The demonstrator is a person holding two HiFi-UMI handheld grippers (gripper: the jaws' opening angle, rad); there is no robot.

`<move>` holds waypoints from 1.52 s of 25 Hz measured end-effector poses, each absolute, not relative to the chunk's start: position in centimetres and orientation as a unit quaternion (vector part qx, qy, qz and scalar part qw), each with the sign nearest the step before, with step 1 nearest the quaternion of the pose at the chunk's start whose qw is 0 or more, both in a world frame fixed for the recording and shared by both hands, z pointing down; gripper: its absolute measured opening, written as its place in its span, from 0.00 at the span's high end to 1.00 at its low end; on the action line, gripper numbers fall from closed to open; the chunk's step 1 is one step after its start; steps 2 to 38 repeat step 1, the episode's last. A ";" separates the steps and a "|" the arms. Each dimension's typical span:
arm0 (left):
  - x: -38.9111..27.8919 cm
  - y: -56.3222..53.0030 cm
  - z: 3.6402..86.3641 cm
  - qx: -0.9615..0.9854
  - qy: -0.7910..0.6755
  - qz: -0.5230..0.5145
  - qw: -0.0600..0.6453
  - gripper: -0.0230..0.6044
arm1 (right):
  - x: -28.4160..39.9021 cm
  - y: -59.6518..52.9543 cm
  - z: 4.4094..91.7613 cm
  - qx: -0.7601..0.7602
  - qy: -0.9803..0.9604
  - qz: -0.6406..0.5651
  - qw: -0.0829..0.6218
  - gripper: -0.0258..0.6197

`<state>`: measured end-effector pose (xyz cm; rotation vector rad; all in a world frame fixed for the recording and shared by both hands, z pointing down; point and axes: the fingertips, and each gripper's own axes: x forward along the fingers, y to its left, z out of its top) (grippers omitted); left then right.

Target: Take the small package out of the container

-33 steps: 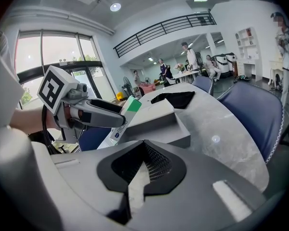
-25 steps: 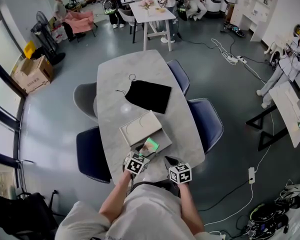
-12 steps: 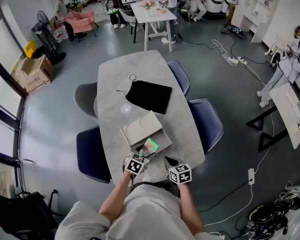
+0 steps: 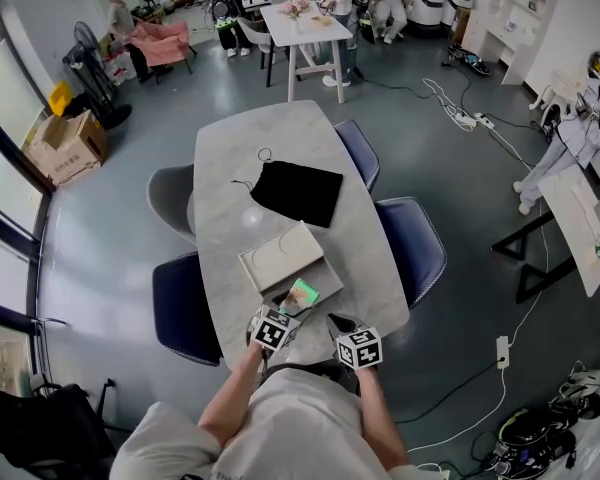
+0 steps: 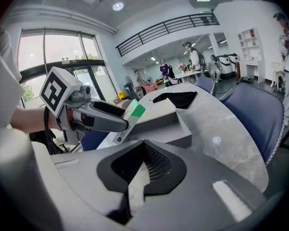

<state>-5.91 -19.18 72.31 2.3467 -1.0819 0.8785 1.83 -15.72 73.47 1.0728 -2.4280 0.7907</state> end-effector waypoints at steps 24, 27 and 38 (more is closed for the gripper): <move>-5.8 -19.0 72.3 0.842 -0.387 0.315 0.205 0.40 | 1.8 -15.6 73.5 0.380 -0.862 0.280 0.186 0.96; -5.8 -19.0 72.3 0.842 -0.387 0.315 0.205 0.40 | 1.8 -15.6 73.5 0.380 -0.862 0.280 0.186 0.96; -5.8 -19.0 72.3 0.842 -0.387 0.315 0.205 0.40 | 1.8 -15.6 73.5 0.380 -0.862 0.280 0.186 0.96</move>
